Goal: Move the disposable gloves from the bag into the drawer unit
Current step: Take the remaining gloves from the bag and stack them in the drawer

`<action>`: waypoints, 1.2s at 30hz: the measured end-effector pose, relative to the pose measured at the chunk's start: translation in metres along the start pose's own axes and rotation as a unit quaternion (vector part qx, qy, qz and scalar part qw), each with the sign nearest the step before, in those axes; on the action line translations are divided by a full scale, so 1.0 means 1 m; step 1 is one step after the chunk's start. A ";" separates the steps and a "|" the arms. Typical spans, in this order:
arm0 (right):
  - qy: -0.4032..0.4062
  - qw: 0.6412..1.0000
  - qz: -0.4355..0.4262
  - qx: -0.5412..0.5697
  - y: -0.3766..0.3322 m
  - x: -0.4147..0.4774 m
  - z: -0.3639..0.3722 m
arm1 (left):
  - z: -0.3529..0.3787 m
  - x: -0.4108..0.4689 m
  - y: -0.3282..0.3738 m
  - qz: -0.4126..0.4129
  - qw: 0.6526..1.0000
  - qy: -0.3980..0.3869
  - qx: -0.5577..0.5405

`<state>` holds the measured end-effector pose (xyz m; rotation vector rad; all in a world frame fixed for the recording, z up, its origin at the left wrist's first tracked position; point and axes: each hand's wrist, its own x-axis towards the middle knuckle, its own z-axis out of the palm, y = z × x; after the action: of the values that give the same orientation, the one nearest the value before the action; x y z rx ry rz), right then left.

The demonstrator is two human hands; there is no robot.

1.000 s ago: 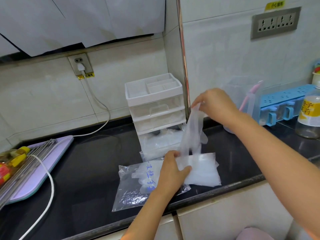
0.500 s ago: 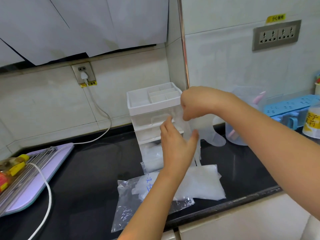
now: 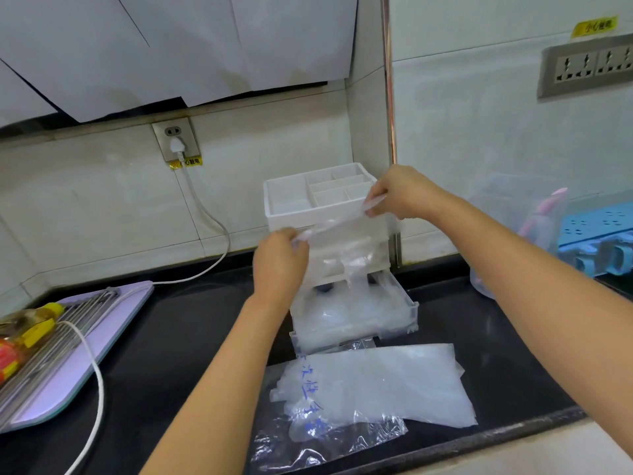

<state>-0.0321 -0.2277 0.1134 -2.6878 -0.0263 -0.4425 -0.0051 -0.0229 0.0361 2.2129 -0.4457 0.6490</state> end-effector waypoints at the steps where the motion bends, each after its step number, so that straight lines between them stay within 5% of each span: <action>1: 0.047 0.997 -0.019 0.056 0.002 0.000 0.004 | -0.007 0.004 0.000 0.020 0.999 0.025 0.001; 5: 0.109 0.959 -0.093 0.243 0.022 -0.019 0.018 | -0.022 -0.010 -0.002 0.166 0.981 0.088 0.041; 8: 0.052 0.964 -0.112 0.235 0.051 -0.033 0.041 | -0.010 -0.030 -0.019 0.210 0.975 0.000 0.071; 12: -0.063 0.991 -0.088 0.078 0.074 -0.036 0.074 | 0.021 -0.036 -0.038 0.156 0.960 -0.207 0.107; 16: -0.120 0.990 -0.066 -0.029 0.079 -0.030 0.094 | 0.045 -0.030 -0.044 0.083 0.937 -0.300 0.157; 21: -0.017 0.999 -0.014 -0.026 0.058 -0.025 0.095 | 0.055 -0.021 -0.043 0.059 0.919 -0.336 0.198; 24: -0.104 0.992 -0.020 0.064 0.029 -0.029 0.099 | 0.061 -0.018 -0.041 0.051 0.912 -0.346 0.216; 30: -0.240 0.971 0.018 0.001 0.024 -0.026 0.142 | 0.059 -0.014 -0.046 -0.041 0.883 -0.428 0.187; 36: -0.279 0.960 0.024 0.004 0.031 -0.019 0.150 | 0.067 -0.013 -0.031 -0.064 0.928 -0.358 0.076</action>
<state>-0.0020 -0.1948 -0.0350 -2.7075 -0.1232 0.3406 0.0208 -0.0528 -0.0282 2.5610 -0.6164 -0.2349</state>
